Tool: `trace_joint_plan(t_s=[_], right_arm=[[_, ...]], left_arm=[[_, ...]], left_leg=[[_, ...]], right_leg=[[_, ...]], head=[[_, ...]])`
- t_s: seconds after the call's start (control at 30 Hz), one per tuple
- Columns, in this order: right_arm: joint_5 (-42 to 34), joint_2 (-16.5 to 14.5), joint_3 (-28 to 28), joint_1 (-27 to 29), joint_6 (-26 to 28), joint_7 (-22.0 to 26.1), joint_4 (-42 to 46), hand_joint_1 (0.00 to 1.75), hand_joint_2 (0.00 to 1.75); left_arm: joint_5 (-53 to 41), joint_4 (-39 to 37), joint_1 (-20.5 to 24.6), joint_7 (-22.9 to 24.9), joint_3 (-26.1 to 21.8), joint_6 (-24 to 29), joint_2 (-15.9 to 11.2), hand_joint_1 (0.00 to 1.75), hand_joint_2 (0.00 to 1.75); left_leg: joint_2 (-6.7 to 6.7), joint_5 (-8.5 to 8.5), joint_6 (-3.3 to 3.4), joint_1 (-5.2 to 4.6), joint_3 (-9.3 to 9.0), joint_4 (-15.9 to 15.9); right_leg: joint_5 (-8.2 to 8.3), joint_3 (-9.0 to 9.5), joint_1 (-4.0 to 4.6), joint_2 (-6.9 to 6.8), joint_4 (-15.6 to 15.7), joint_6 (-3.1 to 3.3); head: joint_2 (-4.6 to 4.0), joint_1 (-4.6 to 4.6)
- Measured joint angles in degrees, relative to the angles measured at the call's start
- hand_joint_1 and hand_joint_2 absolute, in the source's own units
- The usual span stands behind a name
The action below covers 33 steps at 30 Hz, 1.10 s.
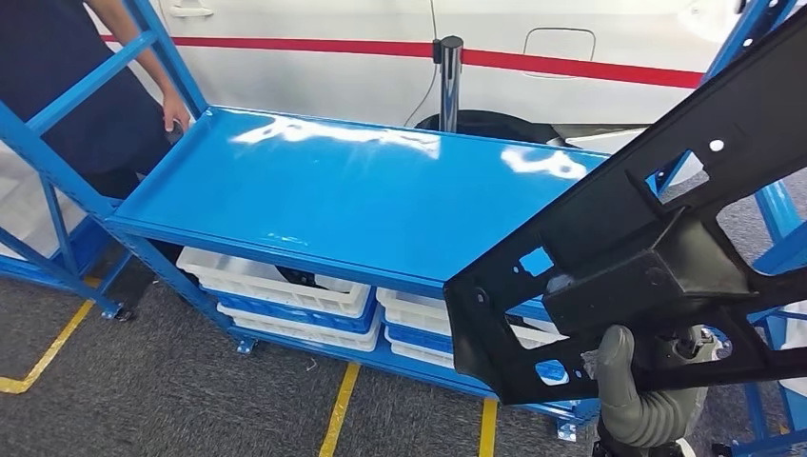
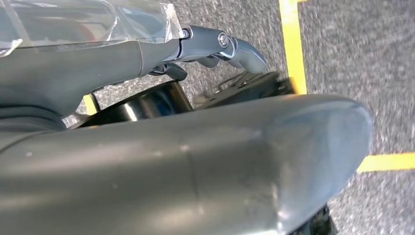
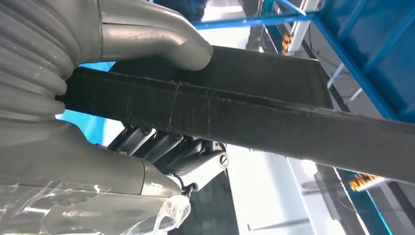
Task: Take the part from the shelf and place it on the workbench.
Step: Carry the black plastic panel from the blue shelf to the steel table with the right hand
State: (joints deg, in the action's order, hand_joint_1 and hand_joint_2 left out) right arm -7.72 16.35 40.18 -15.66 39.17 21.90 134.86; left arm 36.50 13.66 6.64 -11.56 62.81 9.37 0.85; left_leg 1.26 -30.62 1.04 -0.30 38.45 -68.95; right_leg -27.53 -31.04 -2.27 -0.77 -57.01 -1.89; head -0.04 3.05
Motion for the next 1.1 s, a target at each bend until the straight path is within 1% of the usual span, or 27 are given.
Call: trace_joint_plan(t_s=[0.03,0.07,0.1,0.13,0.17,0.23,0.27,0.33,0.37,0.4,0.43,0.47,0.53,0.57,0.6,0.63,0.67,0.73,0.77,0.8,0.87,0.9,0.93,1.0,1.03,1.07,1.1], right_arm=[[-0.3,0.0,0.0,0.2,0.0,0.3,0.0,1.75,1.75],[-0.8,0.0,0.0,0.4,-0.1,0.6,0.0,1.75,1.75],[-1.2,0.0,0.0,0.5,-0.2,1.1,0.0,1.75,1.75],[-1.5,-0.1,0.0,0.7,-0.3,1.5,0.0,1.75,1.75],[-1.8,-0.1,0.0,0.8,-0.4,1.9,0.0,1.75,1.75],[-2.0,-0.1,0.0,1.0,-0.5,2.6,0.0,1.75,1.75],[-2.0,-0.2,0.0,1.2,-0.5,2.9,0.0,1.75,1.75],[-2.0,-0.2,0.0,1.6,-0.5,3.3,-0.1,1.75,1.75],[-2.0,-0.3,0.0,1.8,-0.5,3.4,-0.1,1.75,1.75],[-2.0,-0.3,-0.1,2.1,-0.4,3.5,-0.1,1.75,1.75],[-2.0,-0.3,-0.1,2.3,-0.4,3.7,-0.1,1.75,1.75],[-2.0,-0.3,-0.1,2.7,-0.4,3.8,-0.1,1.75,1.75],[-2.1,-0.3,-0.1,3.2,-0.3,4.0,-0.2,1.75,1.75],[-2.2,-0.3,-0.1,3.4,-0.3,4.0,-0.2,1.75,1.75],[-2.3,-0.3,-0.1,3.6,-0.3,4.1,-0.2,1.75,1.75],[-2.4,-0.3,-0.1,3.7,-0.3,4.2,-0.2,1.75,1.75],[-2.5,-0.3,-0.1,3.8,-0.3,4.3,-0.2,1.75,1.75],[-2.6,-0.3,-0.1,3.8,-0.3,4.4,-0.2,1.75,1.75],[-2.7,-0.3,-0.1,3.8,-0.3,4.4,-0.2,1.75,1.75],[-2.7,-0.3,-0.1,3.8,-0.3,4.4,-0.2,1.75,1.75],[-2.7,-0.4,-0.1,3.8,-0.4,4.5,-0.2,1.75,1.75],[-2.7,-0.5,-0.1,3.7,-0.4,4.4,-0.2,1.75,1.75],[-2.7,-0.5,-0.1,3.7,-0.4,4.4,-0.2,1.75,1.75],[-2.9,-0.6,-0.1,3.7,-0.4,4.4,-0.2,1.75,1.75],[-2.9,-0.6,-0.1,3.7,-0.4,4.4,-0.2,1.75,1.75],[-3.0,-0.7,-0.1,3.7,-0.4,4.4,-0.2,1.75,1.75],[-3.1,-0.7,-0.1,3.6,-0.4,4.3,-0.2,1.75,1.75]], left_arm=[[0.1,0.0,0.0,0.0,0.0,-0.1,0.0,0.00,0.00],[0.3,0.0,0.0,0.0,0.0,-0.2,-0.1,0.00,0.00],[0.4,0.0,0.0,0.0,0.0,-0.4,-0.1,0.00,0.00],[0.6,0.0,0.0,0.0,0.0,-0.6,-0.2,0.00,0.00],[0.7,0.0,0.0,0.1,0.0,-0.7,-0.3,0.00,0.00],[0.6,0.0,0.1,0.5,0.0,-0.9,-0.4,0.00,0.00],[0.5,0.0,0.2,0.8,0.0,-0.9,-0.4,0.00,0.00],[0.3,0.0,0.1,1.6,0.0,-0.9,-0.4,0.00,0.00],[0.2,0.0,0.0,2.0,0.0,-0.8,-0.5,0.00,0.00],[0.0,0.0,-0.1,2.4,0.0,-0.7,-0.5,0.00,0.00],[-0.1,0.0,-0.1,2.9,0.0,-0.6,-0.6,0.00,0.00],[-0.2,0.0,0.0,3.5,0.0,-0.4,-0.6,0.00,0.00],[-0.4,0.0,0.2,5.2,0.0,0.0,-0.6,0.00,0.00],[-0.4,0.0,0.2,6.0,0.0,0.2,-0.6,0.00,0.00],[-0.4,0.0,0.1,7.3,0.0,0.6,-0.6,0.00,0.00],[-0.4,0.0,0.0,8.4,0.1,1.0,-0.6,0.00,0.00],[-0.3,0.0,-0.1,9.7,0.1,1.5,-0.6,0.00,0.00],[-0.3,0.0,0.0,11.7,0.1,2.2,-0.6,0.00,0.00],[-0.3,0.0,0.0,12.3,0.1,2.4,-0.6,0.00,0.00],[-0.3,0.0,0.0,12.6,0.1,2.4,-0.6,0.00,0.00],[-0.3,0.0,-0.1,13.1,0.1,2.6,-0.7,0.00,0.00],[-0.3,0.0,-0.2,13.5,0.1,2.8,-0.8,0.00,0.00],[-0.2,0.0,-0.2,14.1,0.1,3.0,-0.8,0.00,0.00],[-0.1,0.0,-0.1,15.9,0.1,3.5,-0.7,0.00,0.00],[0.0,0.0,0.0,16.7,0.1,3.7,-0.7,0.00,0.00],[0.1,0.0,0.0,17.4,0.1,3.9,-0.7,0.00,0.00],[0.1,0.0,0.0,17.9,0.1,4.1,-0.7,0.00,0.00]], left_leg=[[-0.28,-1.02,-0.20,0.19,1.70,-3.3],[-0.44,-1.03,-0.28,0.32,2.48,-4.6],[-0.63,0.03,-0.25,0.40,2.01,-3.4],[-1.12,1.89,-0.09,0.40,0.34,0.1],[-2.27,3.90,0.20,0.26,-2.00,4.7],[-4.31,6.16,0.79,-0.34,-5.37,11.7],[-4.74,6.36,1.02,-0.63,-5.88,13.0],[-3.65,6.47,1.46,-0.82,-5.83,13.4],[-3.03,6.67,1.69,-0.70,-6.03,13.8],[-2.42,6.89,2.00,-0.54,-6.31,14.1],[-1.79,7.11,2.36,-0.37,-6.60,14.4],[-1.23,7.19,2.62,-0.29,-6.71,14.5],[0.19,7.19,3.05,-0.36,-6.73,14.5],[0.98,7.16,3.10,-0.40,-6.76,14.5],[1.87,7.13,3.12,-0.43,-6.83,14.5],[2.67,7.10,3.10,-0.41,-6.93,14.4],[3.54,7.03,2.99,-0.37,-7.06,14.4],[5.05,6.71,2.54,-0.44,-7.02,13.9],[5.68,6.57,2.27,-0.51,-6.84,13.7],[6.23,6.53,1.99,-0.55,-6.60,13.7],[7.02,6.55,1.57,-0.41,-6.22,13.6],[6.33,6.24,1.28,-0.43,-5.97,13.0],[4.92,5.39,0.93,-0.45,-5.25,11.4],[1.21,2.21,0.09,-0.32,-1.77,4.5],[0.19,0.58,-0.24,-0.08,0.55,0.3],[-0.30,-0.43,-0.46,0.14,2.49,-3.1],[-0.49,-0.41,-0.55,0.29,3.41,-4.4]], right_leg=[[-0.04,-0.02,0.01,-0.67,0.0,0.02],[-0.09,-0.02,0.01,-1.35,0.0,0.02],[-0.15,0.01,0.01,-1.99,0.0,-0.01],[-0.21,0.10,0.01,-2.60,0.0,-0.07],[-0.28,0.23,0.02,-3.19,0.0,-0.17],[-0.47,0.50,0.20,-4.15,0.2,-0.58],[-0.55,0.63,0.27,-4.59,0.3,-0.84],[-0.65,1.01,0.35,-5.45,0.7,-1.47],[-0.89,1.21,0.30,-5.05,0.6,-1.80],[-1.52,1.11,0.27,-4.01,-0.1,-2.03],[-2.85,0.31,0.24,-2.57,-2.1,-2.12],[-4.53,-1.07,0.23,-0.92,-5.2,-2.07],[-8.15,-5.42,0.51,0.49,-13.6,-1.90],[-8.76,-7.04,0.65,0.68,-16.3,-1.87],[-8.27,-7.79,0.72,0.76,-17.1,-1.85],[-6.70,-7.32,0.70,0.82,-15.5,-1.82],[-4.22,-5.72,0.59,1.33,-11.6,-1.81],[-0.48,-2.14,0.22,3.71,-3.3,-1.70],[0.48,-1.00,0.12,4.57,-0.6,-1.53],[0.58,-0.67,0.15,4.83,0.2,-1.28],[0.69,-0.61,0.27,3.34,0.3,-0.66],[0.68,-0.48,0.21,2.62,0.4,-0.34],[0.65,-0.34,0.12,1.87,0.4,-0.03],[0.47,-0.14,0.09,0.44,0.5,0.42],[0.35,-0.11,0.13,-0.31,0.5,0.53],[0.24,-0.05,0.16,-1.08,0.5,0.56],[0.10,0.04,0.17,-1.83,0.5,0.54]], head=[[0.00,0.01],[0.00,0.01],[0.00,0.01],[0.00,0.01],[0.00,0.01],[0.00,-0.01],[0.00,-0.03],[0.00,-0.03],[-0.01,-0.06],[-0.01,-0.07],[-0.01,-0.10],[-0.01,-0.13],[0.00,-0.15],[0.00,-0.16],[0.00,-0.16],[0.00,-0.16],[0.00,-0.16],[0.00,-0.16],[0.00,-0.15],[0.00,-0.15],[0.00,-0.14],[0.00,-0.01],[0.00,0.13],[0.00,0.44],[0.00,0.46],[0.00,0.47],[0.00,0.46]])
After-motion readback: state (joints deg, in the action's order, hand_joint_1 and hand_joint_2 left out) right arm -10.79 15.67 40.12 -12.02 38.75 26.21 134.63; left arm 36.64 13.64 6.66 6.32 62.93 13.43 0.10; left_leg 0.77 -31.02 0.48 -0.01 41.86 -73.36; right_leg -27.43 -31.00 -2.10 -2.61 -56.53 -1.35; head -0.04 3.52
